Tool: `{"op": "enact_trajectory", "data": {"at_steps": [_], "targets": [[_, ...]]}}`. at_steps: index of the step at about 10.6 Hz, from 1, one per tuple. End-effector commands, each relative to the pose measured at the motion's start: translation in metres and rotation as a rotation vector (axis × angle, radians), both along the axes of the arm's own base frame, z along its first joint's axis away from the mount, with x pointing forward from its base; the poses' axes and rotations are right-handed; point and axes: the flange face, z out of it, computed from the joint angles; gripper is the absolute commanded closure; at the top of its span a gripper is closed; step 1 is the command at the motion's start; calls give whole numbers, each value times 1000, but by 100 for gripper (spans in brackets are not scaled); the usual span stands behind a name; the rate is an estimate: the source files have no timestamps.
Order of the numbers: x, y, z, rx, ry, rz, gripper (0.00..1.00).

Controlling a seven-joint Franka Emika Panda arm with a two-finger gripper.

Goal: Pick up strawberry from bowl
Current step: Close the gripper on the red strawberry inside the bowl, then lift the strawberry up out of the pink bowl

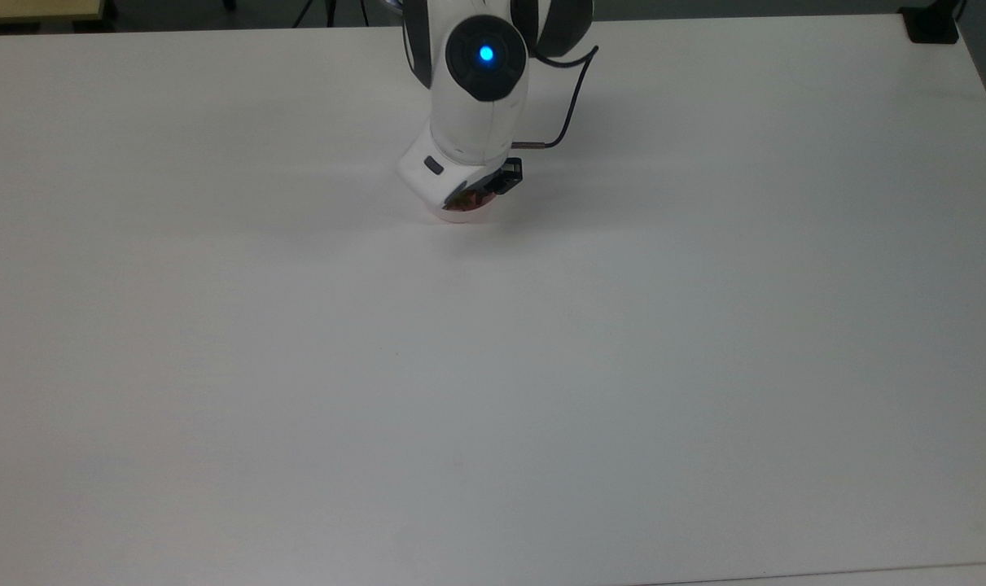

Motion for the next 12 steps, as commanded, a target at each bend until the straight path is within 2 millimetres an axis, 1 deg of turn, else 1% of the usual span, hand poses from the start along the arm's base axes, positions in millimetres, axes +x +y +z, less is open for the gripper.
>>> {"op": "enact_trajectory", "data": {"at_steps": [1,2,3,4,5,6,8,9,10,11,12], "targets": [[-5,-20,53,-12,-30,25,54],[-5,-24,62,-14,-12,24,54],[-1,-34,75,-14,-9,23,54],[1,-50,93,-9,-19,40,54],[1,-78,102,0,-4,76,54],[1,-109,101,13,6,114,54],[2,-183,98,14,-9,137,54],[0,-216,92,1,-9,162,54],[-6,-245,85,-24,20,208,54],[-15,-274,73,-43,46,237,54],[-25,-293,56,-58,36,255,54]]}}
